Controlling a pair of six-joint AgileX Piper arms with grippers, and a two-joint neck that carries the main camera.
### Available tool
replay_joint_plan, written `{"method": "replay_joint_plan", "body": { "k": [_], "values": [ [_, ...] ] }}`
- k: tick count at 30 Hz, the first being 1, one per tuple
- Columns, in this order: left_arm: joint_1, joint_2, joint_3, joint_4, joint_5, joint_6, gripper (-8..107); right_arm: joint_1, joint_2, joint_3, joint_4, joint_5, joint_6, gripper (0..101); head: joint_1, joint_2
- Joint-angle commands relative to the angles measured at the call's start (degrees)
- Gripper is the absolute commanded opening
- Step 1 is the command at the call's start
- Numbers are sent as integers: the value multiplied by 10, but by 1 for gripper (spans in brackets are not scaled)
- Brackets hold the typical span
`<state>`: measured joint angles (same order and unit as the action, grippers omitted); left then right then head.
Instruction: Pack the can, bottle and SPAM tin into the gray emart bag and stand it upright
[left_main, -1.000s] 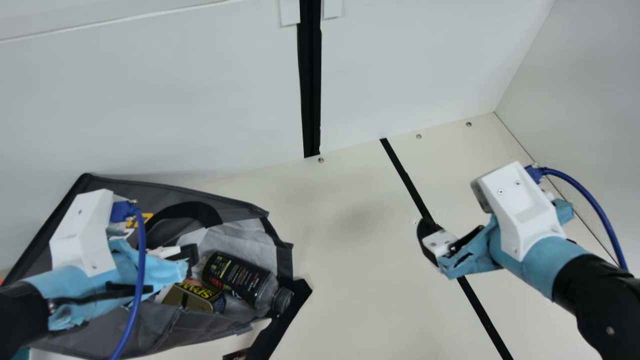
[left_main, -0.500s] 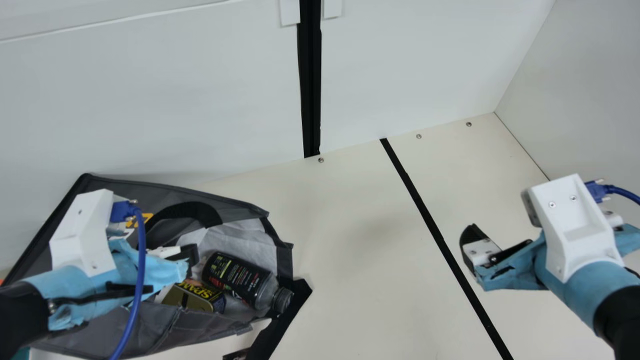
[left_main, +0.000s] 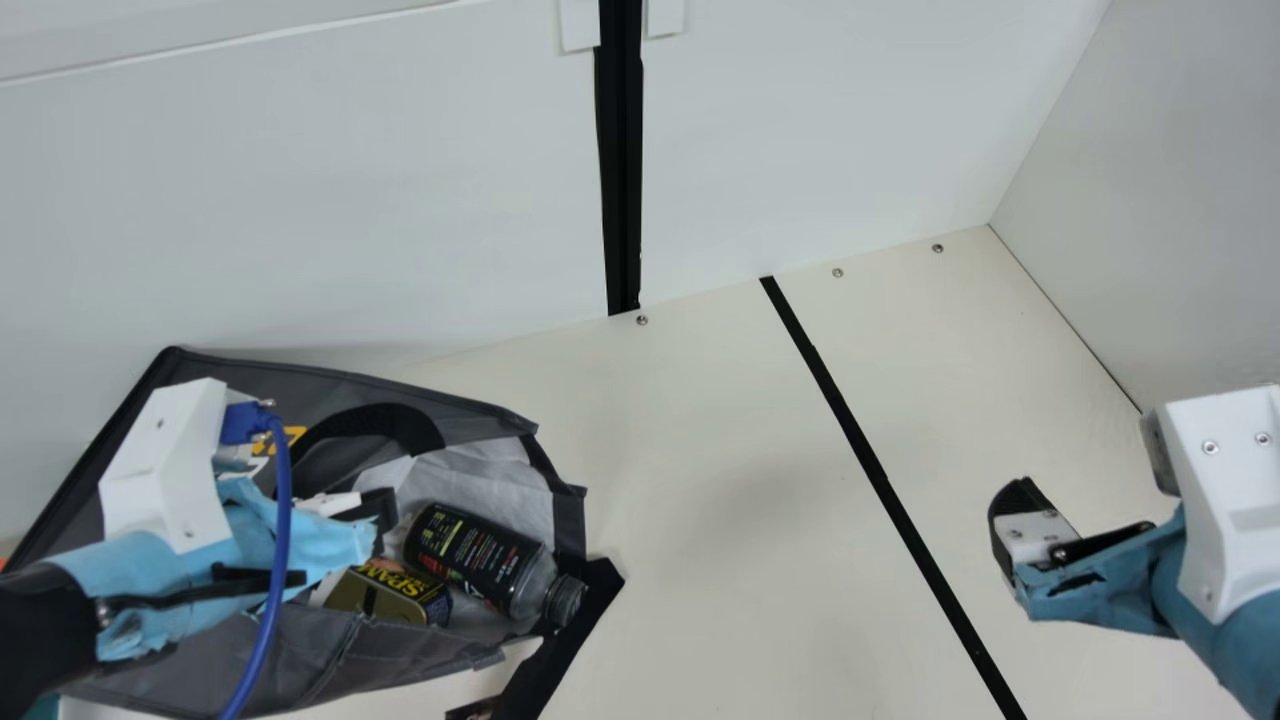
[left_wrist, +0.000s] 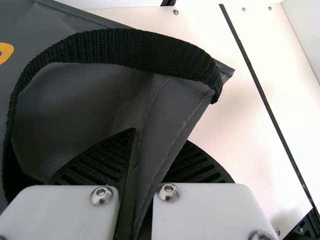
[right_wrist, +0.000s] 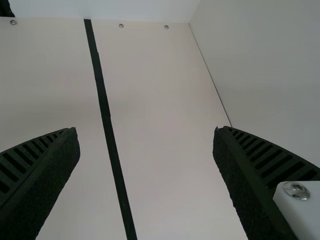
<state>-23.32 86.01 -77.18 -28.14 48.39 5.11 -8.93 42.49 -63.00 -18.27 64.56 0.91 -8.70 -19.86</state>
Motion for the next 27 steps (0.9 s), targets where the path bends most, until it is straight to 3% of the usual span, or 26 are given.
{"method": "replay_joint_plan", "body": {
  "k": [1, 7, 11, 27],
  "values": [
    [0, 0, 0, 0, 0, 0, -8, 12, -2, -5, -17, 17, 16, 95, -13, -1],
    [0, 0, 0, 0, 0, 0, -8, 41, -8, -21, -48, 53, 47, 95, -13, -1],
    [0, 0, 0, 0, 0, 0, -8, 33, -10, -18, -48, 53, 48, 95, -13, -1],
    [0, 0, 0, 0, 0, 0, -8, -97, -39, -8, 38, 53, -39, 95, -13, -1]
  ]
}}
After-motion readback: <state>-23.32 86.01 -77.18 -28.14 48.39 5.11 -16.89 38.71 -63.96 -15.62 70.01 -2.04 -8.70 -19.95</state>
